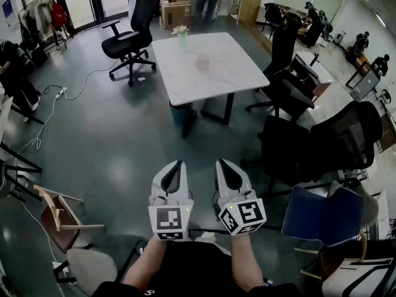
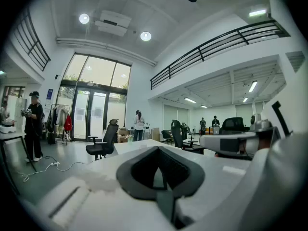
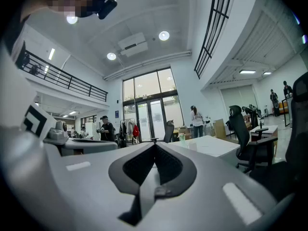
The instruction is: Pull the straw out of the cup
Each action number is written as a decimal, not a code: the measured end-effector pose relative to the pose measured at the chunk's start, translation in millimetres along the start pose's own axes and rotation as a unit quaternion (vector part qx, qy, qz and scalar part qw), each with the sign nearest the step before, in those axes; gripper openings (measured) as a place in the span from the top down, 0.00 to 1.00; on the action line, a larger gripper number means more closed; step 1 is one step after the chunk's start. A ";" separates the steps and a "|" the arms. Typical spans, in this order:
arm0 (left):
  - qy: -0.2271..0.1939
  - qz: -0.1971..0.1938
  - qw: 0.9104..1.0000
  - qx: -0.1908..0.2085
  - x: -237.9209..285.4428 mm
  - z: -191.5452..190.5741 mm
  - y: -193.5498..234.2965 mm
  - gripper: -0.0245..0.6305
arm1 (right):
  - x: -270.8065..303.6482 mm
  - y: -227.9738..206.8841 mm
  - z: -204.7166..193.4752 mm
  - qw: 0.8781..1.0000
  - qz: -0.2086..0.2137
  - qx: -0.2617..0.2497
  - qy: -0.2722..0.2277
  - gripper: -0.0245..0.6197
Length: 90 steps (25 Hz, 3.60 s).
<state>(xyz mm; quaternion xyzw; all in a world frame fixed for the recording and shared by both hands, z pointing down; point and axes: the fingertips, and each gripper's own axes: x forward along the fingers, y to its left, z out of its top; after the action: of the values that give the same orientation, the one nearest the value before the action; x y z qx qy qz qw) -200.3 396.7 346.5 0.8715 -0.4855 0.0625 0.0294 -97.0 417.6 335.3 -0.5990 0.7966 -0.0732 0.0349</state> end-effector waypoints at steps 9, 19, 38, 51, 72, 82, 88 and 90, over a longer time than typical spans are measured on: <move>0.000 -0.002 1.000 -0.013 1.4 -8.6 20.2 0.96 | 12.8 11.0 -3.5 1.000 -0.014 0.014 -0.013 0.97; -0.004 -0.004 1.000 -0.024 41.4 -6.0 34.2 0.96 | 44.1 -18.5 1.5 0.999 -0.031 0.004 -0.011 0.96; 0.047 0.039 0.998 -0.027 328.0 -40.4 73.8 0.96 | 270.5 -228.5 -37.4 0.998 -0.013 0.058 0.020 0.96; 0.053 0.052 0.997 -0.003 519.5 25.2 64.6 0.96 | 413.7 -366.0 20.8 0.996 0.033 0.078 0.028 0.96; 0.096 0.053 0.993 -0.048 591.7 -24.1 119.4 0.96 | 502.6 -355.4 -35.5 0.990 0.065 0.075 0.101 0.95; 0.118 0.046 0.990 -0.059 619.6 -46.4 135.2 0.96 | 539.7 -366.2 -56.4 0.988 0.059 0.073 0.122 0.95; 0.132 0.044 0.988 -0.066 632.2 -61.3 143.4 0.96 | 559.8 -371.2 -70.1 0.986 0.057 0.076 0.134 0.95; 0.136 0.044 0.987 -0.069 635.8 -66.1 146.1 0.96 | 566.3 -373.3 -74.4 0.986 0.056 0.076 0.138 0.95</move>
<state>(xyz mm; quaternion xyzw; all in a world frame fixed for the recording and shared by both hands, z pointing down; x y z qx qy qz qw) 1.3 -208.7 497.9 0.8285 -0.5183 0.1479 0.1518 88.1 -221.6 486.1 -0.5330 0.8184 -0.2133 -0.0254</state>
